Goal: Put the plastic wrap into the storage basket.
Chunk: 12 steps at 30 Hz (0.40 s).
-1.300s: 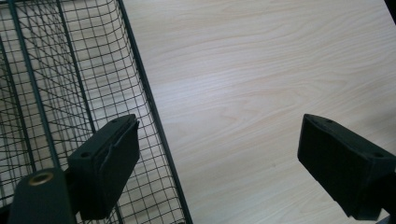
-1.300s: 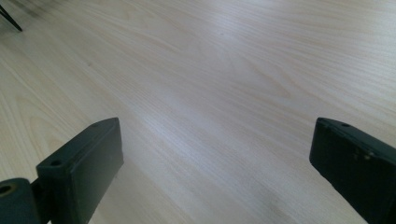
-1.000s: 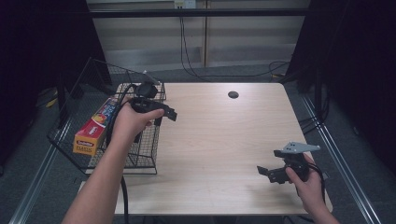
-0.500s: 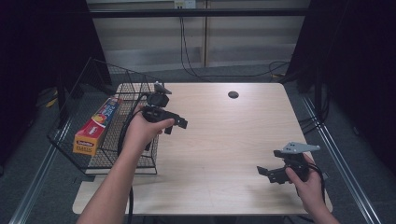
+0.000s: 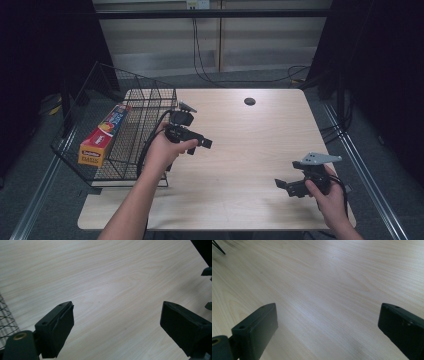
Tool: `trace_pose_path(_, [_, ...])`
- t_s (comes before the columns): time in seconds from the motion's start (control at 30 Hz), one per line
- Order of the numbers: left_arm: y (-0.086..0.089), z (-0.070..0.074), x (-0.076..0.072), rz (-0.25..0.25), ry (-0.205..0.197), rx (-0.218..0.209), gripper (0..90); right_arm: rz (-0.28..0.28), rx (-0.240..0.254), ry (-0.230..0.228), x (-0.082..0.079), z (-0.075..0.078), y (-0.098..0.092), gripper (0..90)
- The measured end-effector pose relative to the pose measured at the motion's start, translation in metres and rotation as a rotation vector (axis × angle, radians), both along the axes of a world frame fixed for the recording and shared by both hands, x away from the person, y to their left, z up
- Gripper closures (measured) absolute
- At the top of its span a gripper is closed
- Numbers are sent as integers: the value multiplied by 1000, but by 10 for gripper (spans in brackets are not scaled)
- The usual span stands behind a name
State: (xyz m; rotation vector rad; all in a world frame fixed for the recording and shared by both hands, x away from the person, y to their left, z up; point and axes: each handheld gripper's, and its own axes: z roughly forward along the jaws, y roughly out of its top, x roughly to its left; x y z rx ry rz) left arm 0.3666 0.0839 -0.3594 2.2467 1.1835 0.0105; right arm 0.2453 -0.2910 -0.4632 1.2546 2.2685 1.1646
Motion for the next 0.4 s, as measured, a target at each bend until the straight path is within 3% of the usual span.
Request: trace_pose_path(0.4, [-15, -27, -7, -46, 4, -24, 106, -1, -9, 4, 0, -2, 0, 25])
